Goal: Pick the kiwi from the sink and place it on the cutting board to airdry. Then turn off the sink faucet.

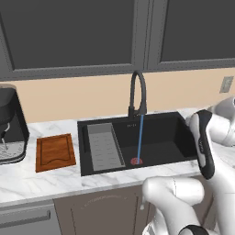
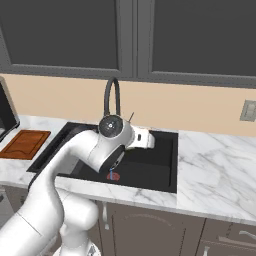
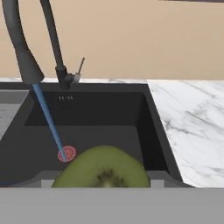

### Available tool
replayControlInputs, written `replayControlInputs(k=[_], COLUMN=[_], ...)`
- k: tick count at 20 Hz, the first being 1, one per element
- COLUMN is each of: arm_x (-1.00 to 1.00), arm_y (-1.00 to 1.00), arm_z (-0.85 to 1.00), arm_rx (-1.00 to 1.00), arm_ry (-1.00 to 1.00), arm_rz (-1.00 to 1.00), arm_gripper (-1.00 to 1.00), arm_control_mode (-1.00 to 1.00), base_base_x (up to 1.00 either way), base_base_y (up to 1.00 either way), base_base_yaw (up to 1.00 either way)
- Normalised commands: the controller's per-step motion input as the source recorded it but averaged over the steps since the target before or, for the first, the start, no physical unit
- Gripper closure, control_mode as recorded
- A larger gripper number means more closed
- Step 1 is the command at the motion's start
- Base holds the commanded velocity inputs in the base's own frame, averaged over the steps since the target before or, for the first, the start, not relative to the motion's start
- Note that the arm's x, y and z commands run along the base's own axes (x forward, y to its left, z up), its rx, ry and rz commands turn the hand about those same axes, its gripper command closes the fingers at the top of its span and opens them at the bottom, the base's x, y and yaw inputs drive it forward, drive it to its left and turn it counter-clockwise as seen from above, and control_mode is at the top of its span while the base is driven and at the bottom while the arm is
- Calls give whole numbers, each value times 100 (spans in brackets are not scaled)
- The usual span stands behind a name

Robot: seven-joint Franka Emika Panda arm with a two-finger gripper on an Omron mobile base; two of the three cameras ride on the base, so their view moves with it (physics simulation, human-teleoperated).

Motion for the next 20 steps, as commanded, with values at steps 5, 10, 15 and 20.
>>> replayControlInputs(k=[5, 10, 15, 20], arm_x=[-57, -48, -29, 0], arm_y=[68, 66, 63, 42], arm_z=[0, 1, 3, 13], arm_rx=[-5, -1, 0, 0], arm_ry=[-6, -3, 3, 10], arm_rz=[3, 4, 14, 19], arm_gripper=[100, 100, 100, 100], arm_control_mode=[-100, -100, -100, -100], base_base_x=[0, 0, 0, 0], base_base_y=[0, 0, 0, 0], base_base_yaw=[0, 0, 0, 0])
